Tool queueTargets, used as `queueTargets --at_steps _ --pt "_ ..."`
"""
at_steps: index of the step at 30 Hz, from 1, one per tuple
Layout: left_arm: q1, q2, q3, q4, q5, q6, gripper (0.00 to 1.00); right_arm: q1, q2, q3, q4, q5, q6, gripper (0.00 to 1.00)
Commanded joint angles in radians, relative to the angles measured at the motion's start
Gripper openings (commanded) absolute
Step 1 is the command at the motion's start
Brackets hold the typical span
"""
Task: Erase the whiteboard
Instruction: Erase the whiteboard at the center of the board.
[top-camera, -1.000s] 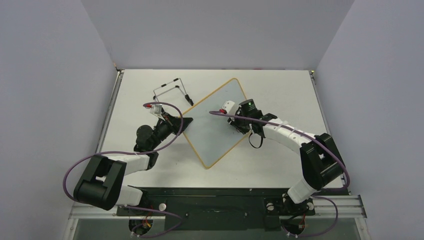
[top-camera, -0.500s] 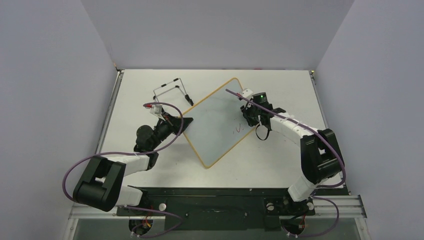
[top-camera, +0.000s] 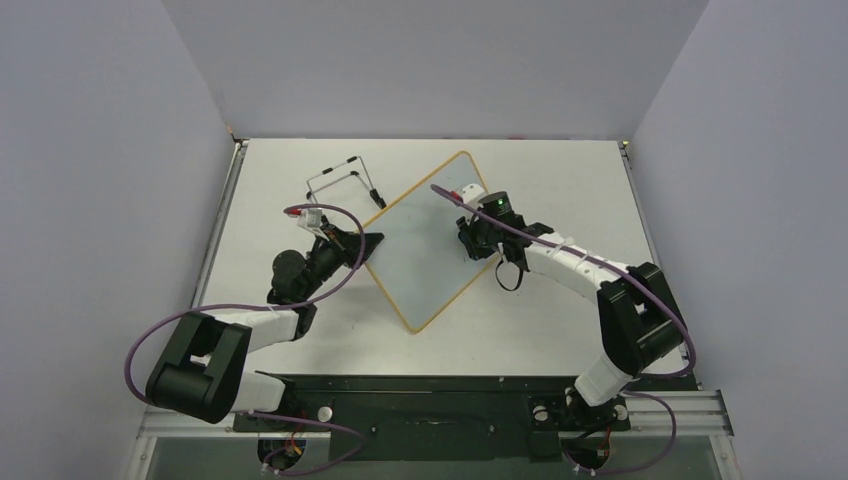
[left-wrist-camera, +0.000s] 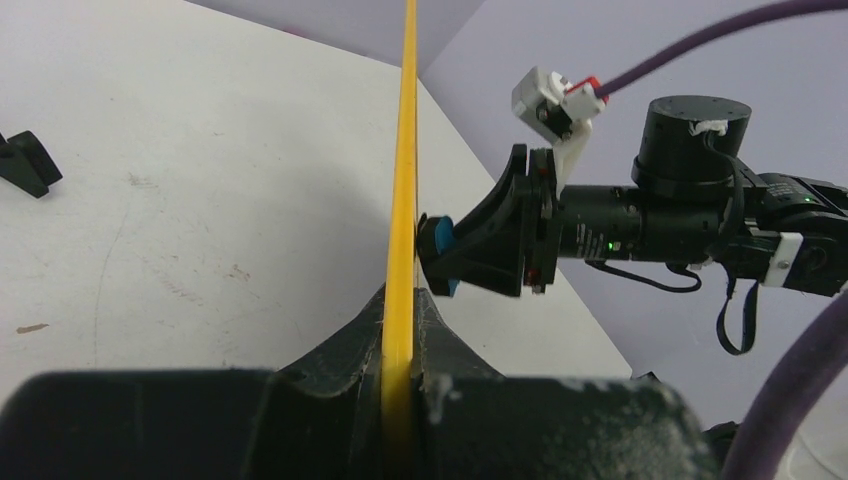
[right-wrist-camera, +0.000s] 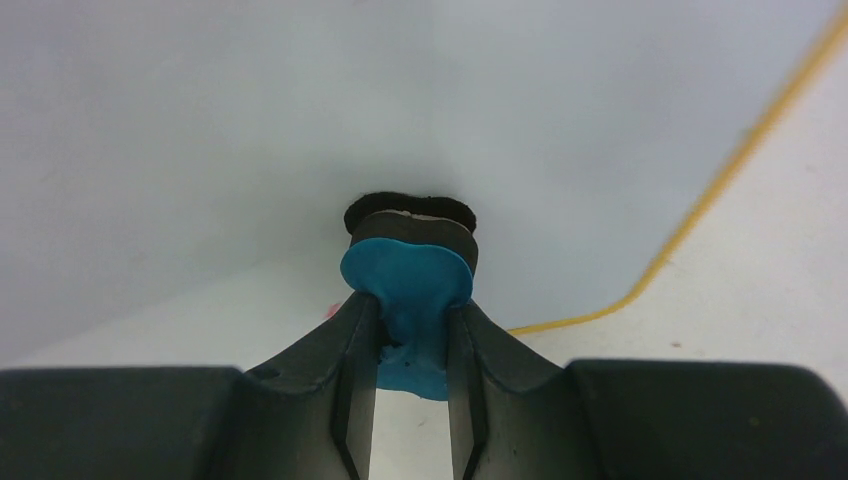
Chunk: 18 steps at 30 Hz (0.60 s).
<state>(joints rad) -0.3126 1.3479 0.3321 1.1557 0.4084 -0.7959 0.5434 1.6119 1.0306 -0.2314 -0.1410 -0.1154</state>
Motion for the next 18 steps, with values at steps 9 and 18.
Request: queueTargets --at_steps 9,18 --pt "-0.019 -0.032 0.024 0.091 0.067 -0.026 0.00 -0.066 0.033 0.022 0.030 -0.071 0.061 0.00" --pt "-0.019 -0.062 0.028 0.043 0.053 -0.009 0.00 0.058 0.017 0.005 0.057 -0.174 0.031 0.00"
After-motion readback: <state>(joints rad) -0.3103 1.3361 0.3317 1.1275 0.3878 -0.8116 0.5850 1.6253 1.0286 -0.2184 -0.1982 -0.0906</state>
